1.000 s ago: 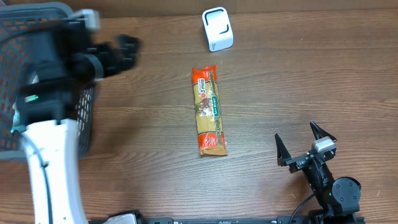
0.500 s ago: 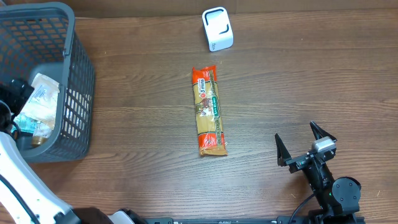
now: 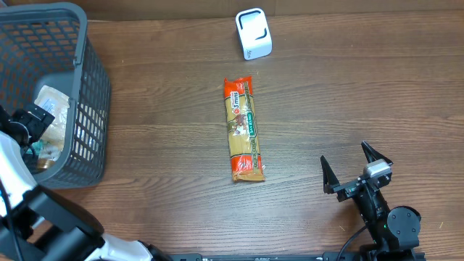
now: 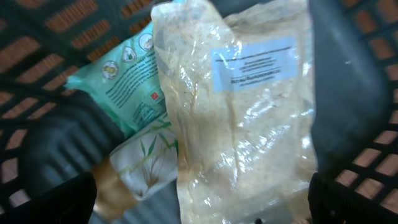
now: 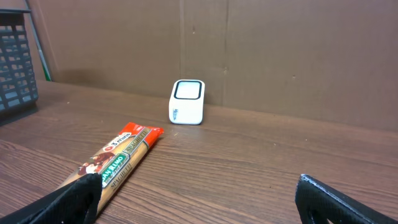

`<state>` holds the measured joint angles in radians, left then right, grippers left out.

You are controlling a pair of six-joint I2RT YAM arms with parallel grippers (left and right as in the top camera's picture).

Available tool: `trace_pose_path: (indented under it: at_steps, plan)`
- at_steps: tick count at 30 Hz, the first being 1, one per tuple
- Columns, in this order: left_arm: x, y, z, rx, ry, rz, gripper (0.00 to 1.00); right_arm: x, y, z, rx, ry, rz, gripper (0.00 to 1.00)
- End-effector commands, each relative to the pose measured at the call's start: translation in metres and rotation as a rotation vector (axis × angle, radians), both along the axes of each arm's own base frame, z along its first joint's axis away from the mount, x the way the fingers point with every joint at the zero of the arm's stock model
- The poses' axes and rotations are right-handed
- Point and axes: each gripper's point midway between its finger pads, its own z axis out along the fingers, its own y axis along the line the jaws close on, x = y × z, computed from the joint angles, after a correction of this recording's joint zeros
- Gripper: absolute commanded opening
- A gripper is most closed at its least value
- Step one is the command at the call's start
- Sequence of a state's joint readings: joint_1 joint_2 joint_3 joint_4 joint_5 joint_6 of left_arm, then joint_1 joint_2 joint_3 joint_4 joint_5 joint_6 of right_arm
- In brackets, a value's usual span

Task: Scan the item barcode
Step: 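Move the left gripper back into the basket toward a clear bag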

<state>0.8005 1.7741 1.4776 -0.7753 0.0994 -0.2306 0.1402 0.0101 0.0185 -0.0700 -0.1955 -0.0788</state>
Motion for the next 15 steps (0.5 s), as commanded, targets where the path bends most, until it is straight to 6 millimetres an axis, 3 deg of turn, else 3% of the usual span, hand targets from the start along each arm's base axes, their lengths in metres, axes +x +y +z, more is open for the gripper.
trace_pose_path:
  at_steps: [1, 15]
  plan:
    - [0.003, 0.004, -0.024, -0.023, 0.029, -0.03, 0.99, 0.0, 0.002, -0.002, 0.004, -0.001, 0.007, 1.0]
    - [0.027, 0.015, -0.083, -0.073, 0.023, -0.073, 1.0, 0.0, 0.002, -0.002, 0.004, -0.001, 0.007, 1.0]
